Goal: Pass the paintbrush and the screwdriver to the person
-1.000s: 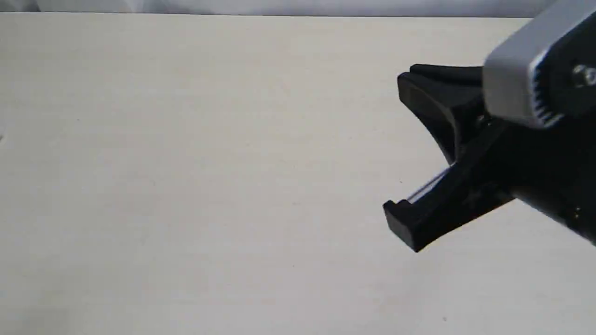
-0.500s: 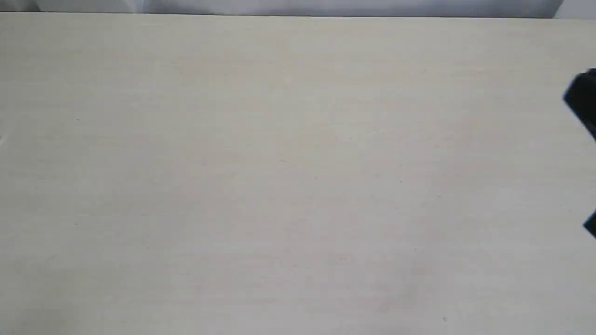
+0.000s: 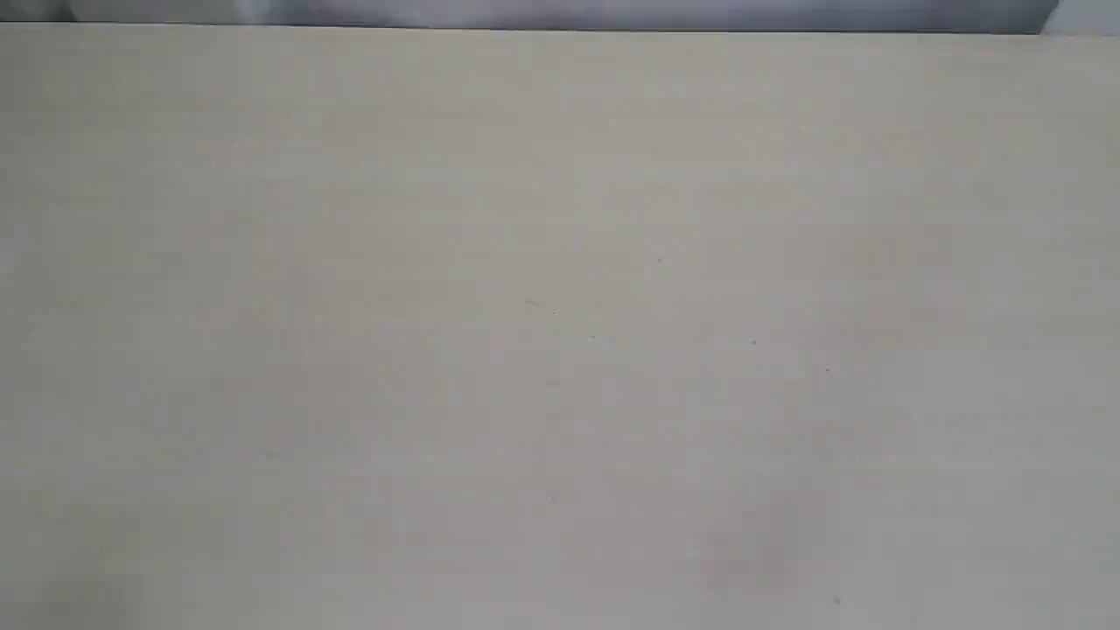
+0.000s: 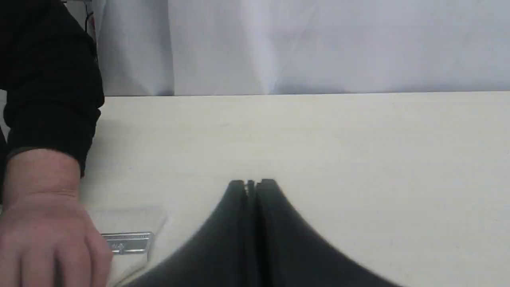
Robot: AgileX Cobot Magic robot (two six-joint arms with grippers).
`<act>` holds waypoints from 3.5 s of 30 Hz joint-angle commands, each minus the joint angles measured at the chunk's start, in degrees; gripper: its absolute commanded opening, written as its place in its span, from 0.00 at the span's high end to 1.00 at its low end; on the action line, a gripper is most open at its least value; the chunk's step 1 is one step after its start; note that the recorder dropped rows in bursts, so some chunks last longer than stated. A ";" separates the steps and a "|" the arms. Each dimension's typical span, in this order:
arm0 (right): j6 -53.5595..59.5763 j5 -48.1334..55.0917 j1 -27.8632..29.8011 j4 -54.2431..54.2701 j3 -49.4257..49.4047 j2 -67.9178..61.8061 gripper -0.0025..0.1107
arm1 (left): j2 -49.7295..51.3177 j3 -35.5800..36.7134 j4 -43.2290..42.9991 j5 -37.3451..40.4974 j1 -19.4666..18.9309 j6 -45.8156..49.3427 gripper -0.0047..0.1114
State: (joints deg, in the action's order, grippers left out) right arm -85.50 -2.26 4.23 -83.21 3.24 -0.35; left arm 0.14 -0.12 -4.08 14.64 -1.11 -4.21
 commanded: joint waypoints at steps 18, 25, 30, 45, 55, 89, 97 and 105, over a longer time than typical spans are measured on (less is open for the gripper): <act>29.21 -2.02 3.60 23.56 -3.24 0.35 0.94 | -0.14 0.12 0.14 -0.44 0.47 -0.12 0.96; 56.61 2.26 3.60 48.92 -3.24 0.35 0.94 | -0.14 0.12 0.26 -0.32 0.47 -0.12 0.96; 70.58 4.17 3.60 63.66 -3.24 0.35 0.94 | -0.14 0.12 0.26 -0.32 0.47 -0.12 0.96; 84.35 5.58 3.60 76.21 -3.24 0.35 0.94 | -0.14 0.12 0.26 -0.32 0.47 -0.12 0.96; 84.72 12.63 3.60 78.06 -3.24 0.35 0.94 | -0.14 0.12 0.04 -0.36 0.47 -0.12 0.96; 84.72 21.62 3.60 79.98 -3.24 0.35 0.94 | -0.14 0.12 0.18 -0.30 0.47 -0.12 0.96; 84.72 22.15 3.11 81.04 -3.24 0.35 0.94 | -0.14 0.12 0.18 -0.30 0.47 -0.12 0.96; 84.83 22.15 0.96 81.04 -3.24 0.35 0.94 | -0.14 0.12 0.18 -0.30 0.47 -0.12 0.96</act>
State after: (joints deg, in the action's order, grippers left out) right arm -1.05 19.80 5.35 -2.38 0.13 -0.26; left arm 0.14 -0.12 -4.08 14.64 -1.11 -4.21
